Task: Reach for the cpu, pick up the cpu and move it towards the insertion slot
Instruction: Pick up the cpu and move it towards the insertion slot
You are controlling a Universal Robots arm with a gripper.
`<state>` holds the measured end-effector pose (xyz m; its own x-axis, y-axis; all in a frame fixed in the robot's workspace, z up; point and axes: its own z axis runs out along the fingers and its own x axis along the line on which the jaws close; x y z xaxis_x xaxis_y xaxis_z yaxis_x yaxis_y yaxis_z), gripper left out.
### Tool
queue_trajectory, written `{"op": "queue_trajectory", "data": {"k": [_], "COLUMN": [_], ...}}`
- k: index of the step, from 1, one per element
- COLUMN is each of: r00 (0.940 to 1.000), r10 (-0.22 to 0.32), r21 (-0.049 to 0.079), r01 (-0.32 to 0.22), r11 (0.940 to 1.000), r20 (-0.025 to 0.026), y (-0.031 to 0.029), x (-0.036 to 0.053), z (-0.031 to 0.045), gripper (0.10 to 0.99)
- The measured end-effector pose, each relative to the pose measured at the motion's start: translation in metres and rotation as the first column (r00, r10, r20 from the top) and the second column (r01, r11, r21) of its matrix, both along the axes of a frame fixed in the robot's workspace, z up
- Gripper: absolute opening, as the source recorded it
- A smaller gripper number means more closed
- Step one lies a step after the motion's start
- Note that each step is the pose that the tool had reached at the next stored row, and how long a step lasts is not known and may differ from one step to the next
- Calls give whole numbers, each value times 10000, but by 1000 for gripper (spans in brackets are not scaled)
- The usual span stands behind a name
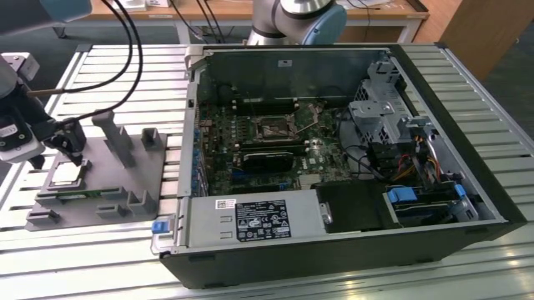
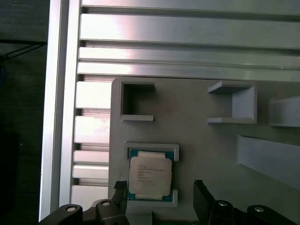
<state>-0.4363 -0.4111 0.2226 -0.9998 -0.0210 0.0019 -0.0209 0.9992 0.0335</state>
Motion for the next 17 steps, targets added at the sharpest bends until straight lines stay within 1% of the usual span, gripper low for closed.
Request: {"op": "queue_trajectory", "data": {"k": [1, 2, 12, 17], "r00": [10000, 10000, 10000, 10000], "r10": [0, 0, -70, -72], "r21": [0, 1, -23, -23], "r01": [0, 0, 70, 72], "r11": [10000, 10000, 10000, 10000], "r20": [0, 1, 0, 0], "y": [0, 0, -1, -1], "x": [0, 0, -2, -23], "z": [-4, -10, -105, -156], "gripper": [659, 722, 722, 722]}}
